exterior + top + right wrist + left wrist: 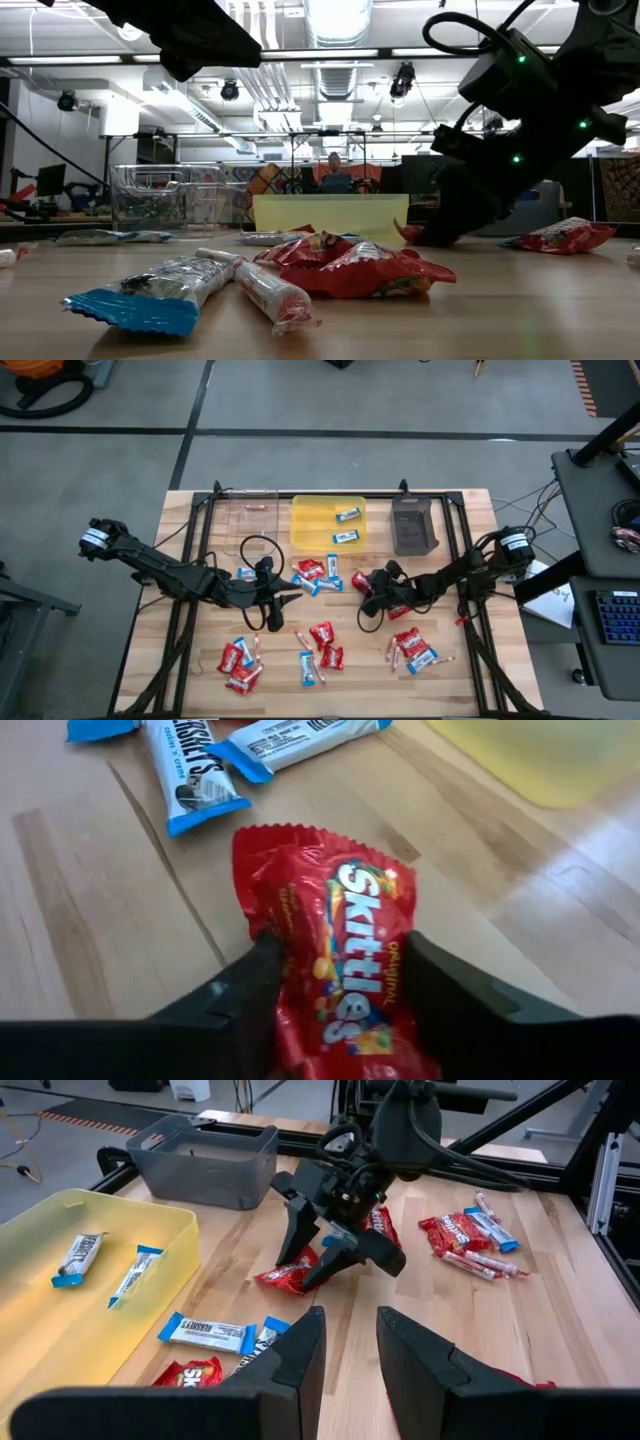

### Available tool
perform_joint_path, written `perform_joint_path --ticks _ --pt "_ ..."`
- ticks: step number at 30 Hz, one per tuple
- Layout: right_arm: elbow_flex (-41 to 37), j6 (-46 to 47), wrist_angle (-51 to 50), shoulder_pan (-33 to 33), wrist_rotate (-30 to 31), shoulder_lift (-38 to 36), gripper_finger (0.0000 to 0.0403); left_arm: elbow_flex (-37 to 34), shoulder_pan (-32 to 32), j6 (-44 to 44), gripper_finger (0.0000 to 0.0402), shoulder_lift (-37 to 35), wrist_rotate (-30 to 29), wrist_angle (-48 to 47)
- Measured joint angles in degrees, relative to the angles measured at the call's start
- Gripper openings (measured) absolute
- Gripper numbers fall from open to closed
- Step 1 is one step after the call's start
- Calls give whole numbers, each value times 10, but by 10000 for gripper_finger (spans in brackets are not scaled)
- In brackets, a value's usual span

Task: Sort candy
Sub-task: Put the red candy into the black bin

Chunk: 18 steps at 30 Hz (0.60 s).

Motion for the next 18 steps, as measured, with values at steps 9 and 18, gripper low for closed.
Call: perform_joint_path --ticks 9,18 --pt "-1 -4 0 0 0 -32 96 0 0 0 77 0 0 0" --pt "-3 -12 -8 0 -19 -145 91 0 0 0 77 -2 1 -1"
